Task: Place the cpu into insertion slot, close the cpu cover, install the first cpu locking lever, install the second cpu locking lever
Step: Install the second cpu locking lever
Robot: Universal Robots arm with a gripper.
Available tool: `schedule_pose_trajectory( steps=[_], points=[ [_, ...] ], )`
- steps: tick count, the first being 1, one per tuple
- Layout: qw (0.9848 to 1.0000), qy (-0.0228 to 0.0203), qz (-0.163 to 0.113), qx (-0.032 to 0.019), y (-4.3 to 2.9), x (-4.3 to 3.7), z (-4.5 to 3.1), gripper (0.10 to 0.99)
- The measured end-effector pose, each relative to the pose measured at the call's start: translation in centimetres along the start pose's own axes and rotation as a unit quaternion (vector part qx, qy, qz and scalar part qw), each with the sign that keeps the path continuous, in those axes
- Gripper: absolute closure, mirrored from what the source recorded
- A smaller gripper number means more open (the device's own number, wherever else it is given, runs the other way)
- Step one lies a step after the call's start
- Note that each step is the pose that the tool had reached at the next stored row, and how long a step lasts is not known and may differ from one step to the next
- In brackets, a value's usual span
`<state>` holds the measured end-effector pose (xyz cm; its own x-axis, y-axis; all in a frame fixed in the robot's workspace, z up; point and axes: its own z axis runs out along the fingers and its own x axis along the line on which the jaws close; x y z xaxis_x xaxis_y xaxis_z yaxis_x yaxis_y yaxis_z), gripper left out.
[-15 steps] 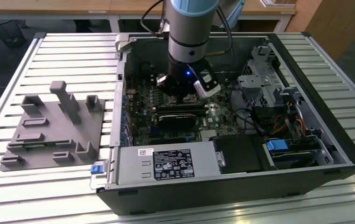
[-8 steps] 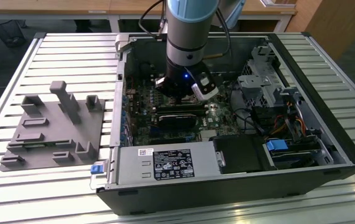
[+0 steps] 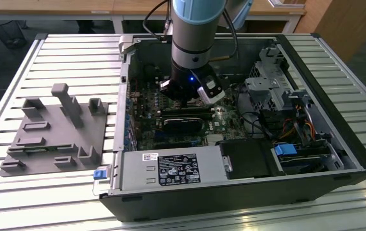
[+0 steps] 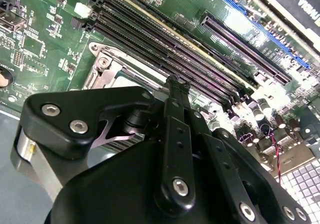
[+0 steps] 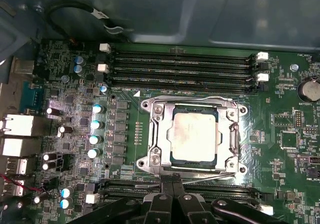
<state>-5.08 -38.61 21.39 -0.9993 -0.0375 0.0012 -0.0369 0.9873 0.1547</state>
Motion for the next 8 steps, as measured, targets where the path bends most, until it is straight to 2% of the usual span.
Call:
schedule_pose_trajectory(
  steps=[5, 8],
  points=[
    [1.0, 0.0, 0.0, -0.0004, -0.01, 0.0, 0.0, 0.98],
    [1.0, -0.0002, 0.0, -0.0058, -0.15, 0.0, 0.06, 0.98]
  ],
)
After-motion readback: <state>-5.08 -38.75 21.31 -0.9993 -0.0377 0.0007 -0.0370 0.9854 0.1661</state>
